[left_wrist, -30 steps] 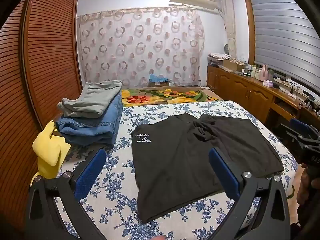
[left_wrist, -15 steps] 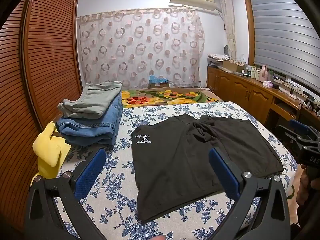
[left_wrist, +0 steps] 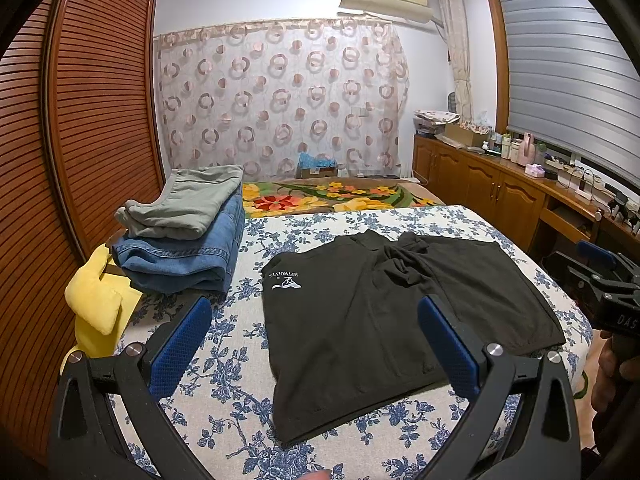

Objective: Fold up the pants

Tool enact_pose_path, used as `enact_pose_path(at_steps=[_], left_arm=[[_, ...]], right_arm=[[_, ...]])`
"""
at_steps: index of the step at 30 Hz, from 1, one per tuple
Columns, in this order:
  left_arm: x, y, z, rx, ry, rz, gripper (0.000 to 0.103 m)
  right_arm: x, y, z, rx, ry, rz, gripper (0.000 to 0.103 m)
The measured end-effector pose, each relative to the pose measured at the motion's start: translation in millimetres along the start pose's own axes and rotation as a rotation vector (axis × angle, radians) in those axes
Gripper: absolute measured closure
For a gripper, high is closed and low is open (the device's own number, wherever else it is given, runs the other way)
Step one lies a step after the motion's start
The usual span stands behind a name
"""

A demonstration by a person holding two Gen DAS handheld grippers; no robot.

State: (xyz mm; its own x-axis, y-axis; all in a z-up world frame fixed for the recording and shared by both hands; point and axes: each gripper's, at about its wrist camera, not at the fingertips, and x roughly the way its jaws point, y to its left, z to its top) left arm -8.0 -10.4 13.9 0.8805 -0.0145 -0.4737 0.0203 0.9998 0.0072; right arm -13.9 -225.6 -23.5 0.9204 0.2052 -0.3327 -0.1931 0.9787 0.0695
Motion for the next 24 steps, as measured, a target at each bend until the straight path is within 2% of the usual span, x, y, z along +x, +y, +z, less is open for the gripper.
enact_pose_path(at_steps=[24], left_arm=[[-0.5, -0.5, -1.2, 0.0, -0.003, 0.0, 0.0]], right_arm=[[-0.4, -0.2, 0.1, 0.0, -0.002, 0.001, 0.0]])
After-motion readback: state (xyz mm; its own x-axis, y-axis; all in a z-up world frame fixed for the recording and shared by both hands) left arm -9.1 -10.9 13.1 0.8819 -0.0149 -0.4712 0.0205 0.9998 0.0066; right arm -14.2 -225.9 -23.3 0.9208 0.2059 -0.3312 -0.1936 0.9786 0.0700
